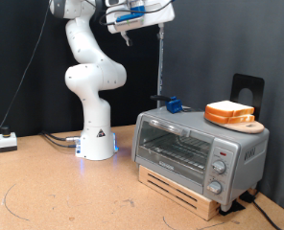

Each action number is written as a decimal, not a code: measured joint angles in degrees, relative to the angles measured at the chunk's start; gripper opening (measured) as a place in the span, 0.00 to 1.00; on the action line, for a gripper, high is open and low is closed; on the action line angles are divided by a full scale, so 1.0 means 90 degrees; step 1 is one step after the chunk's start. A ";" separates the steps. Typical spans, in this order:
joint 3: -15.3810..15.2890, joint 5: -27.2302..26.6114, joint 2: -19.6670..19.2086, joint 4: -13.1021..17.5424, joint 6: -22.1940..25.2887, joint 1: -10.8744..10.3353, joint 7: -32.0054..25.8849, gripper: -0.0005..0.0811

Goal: Make a piece of toast with the oven

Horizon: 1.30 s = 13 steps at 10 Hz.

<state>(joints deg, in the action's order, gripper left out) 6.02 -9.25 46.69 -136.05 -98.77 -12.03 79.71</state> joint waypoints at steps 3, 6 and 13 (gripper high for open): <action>0.0171 -0.0094 -0.0131 0.0009 0.0028 -0.0181 -0.0679 1.00; 0.0810 0.0087 -0.0319 -0.0078 -0.0018 -0.0574 -0.3156 1.00; 0.1390 -0.0105 -0.0313 -0.0620 -0.0583 -0.0793 -0.5032 1.00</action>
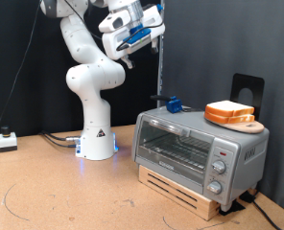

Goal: Make a piece of toast with the oven

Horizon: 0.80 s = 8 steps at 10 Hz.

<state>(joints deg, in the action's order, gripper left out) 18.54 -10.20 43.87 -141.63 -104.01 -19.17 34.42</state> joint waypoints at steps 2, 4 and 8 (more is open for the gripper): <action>0.0029 0.0195 -0.0155 -0.0285 -0.0606 0.0069 -0.0017 1.00; 0.0041 0.0206 -0.0398 -0.0362 -0.0839 0.0111 0.0005 1.00; 0.0165 0.0079 -0.0402 -0.0456 -0.0660 0.0070 -0.0399 1.00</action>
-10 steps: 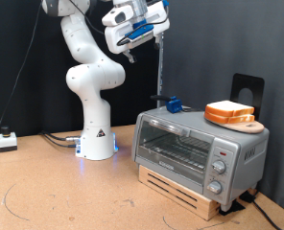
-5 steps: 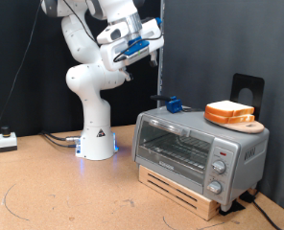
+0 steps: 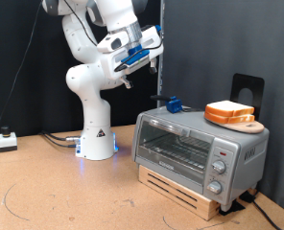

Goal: Make a piece of toast with the oven

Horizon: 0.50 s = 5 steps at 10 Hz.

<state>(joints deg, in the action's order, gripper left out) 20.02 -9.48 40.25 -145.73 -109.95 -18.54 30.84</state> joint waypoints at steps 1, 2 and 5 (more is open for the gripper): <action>-0.0005 0.0040 -0.0053 -0.0110 -0.0173 0.0009 0.0028 1.00; -0.0011 0.0091 -0.0168 -0.0227 -0.0419 0.0009 0.0070 1.00; -0.0072 0.0108 -0.0712 -0.0385 -0.0780 -0.0030 0.0066 1.00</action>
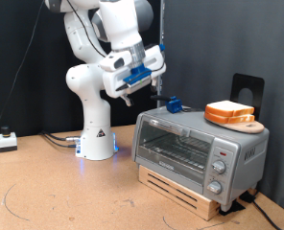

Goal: Make a piece of toast with the oven

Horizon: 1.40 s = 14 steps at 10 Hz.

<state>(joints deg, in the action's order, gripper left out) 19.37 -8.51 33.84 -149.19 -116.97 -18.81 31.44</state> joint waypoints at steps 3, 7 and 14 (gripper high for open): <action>-0.0080 0.0009 -0.0275 -0.0226 -0.0297 -0.0072 -0.0121 1.00; -0.0206 0.0227 -0.0339 -0.0836 -0.0872 -0.0072 -0.0112 1.00; -0.0304 0.0200 -0.0641 -0.0973 -0.1396 -0.0028 -0.0014 1.00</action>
<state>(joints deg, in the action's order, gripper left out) 16.64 -6.71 28.08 -157.95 -129.53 -19.06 31.31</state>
